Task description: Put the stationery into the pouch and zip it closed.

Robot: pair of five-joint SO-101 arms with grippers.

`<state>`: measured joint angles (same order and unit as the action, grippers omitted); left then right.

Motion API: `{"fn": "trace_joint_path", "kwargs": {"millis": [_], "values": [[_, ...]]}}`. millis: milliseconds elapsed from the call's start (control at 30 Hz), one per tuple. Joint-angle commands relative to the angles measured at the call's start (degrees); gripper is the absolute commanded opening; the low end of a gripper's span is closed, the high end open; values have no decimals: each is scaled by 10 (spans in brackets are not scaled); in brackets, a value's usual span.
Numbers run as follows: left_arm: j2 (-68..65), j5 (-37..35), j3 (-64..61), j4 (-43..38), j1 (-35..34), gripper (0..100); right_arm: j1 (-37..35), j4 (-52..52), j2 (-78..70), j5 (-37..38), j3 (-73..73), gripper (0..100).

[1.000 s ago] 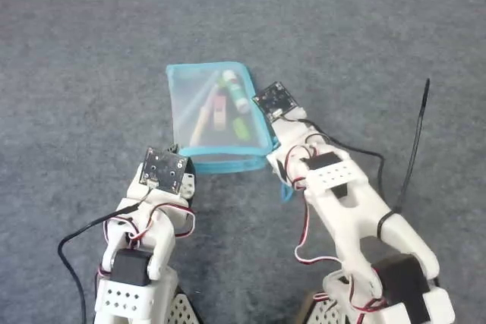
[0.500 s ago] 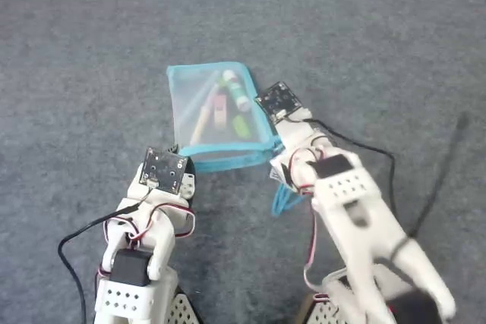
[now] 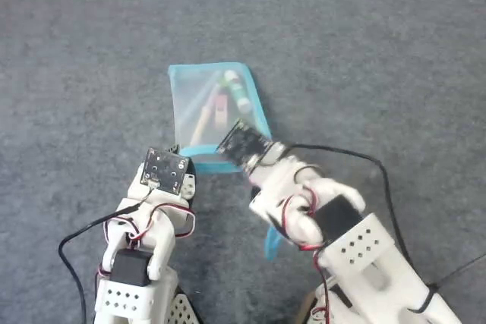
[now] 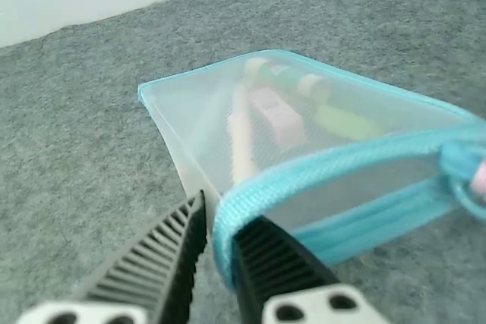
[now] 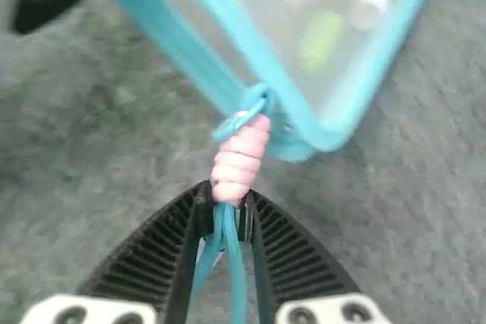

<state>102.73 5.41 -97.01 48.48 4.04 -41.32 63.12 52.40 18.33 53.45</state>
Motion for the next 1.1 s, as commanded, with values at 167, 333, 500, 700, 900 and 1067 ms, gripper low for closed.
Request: {"fn": "trace_joint_path", "kwargs": {"millis": [167, 333, 500, 700, 900, 1067], "values": [[3, 10, 4, 4, 3, 11, -127, 50, 22, 41, -80, 6], [3, 9, 4, 4, 3, 11, -197, 51, 22, 48, -80, 6], [3, 9, 4, 4, 3, 11, -247, 91, 22, 64, -79, 12], [3, 8, 4, 4, 3, 11, -249, 149, 22, 69, -83, 213], [3, 8, 4, 4, 2, 11, -237, 152, 22, 69, -84, 325], [3, 8, 4, 4, -1, 11, -65, 119, 45, 89, -81, 307]]}}
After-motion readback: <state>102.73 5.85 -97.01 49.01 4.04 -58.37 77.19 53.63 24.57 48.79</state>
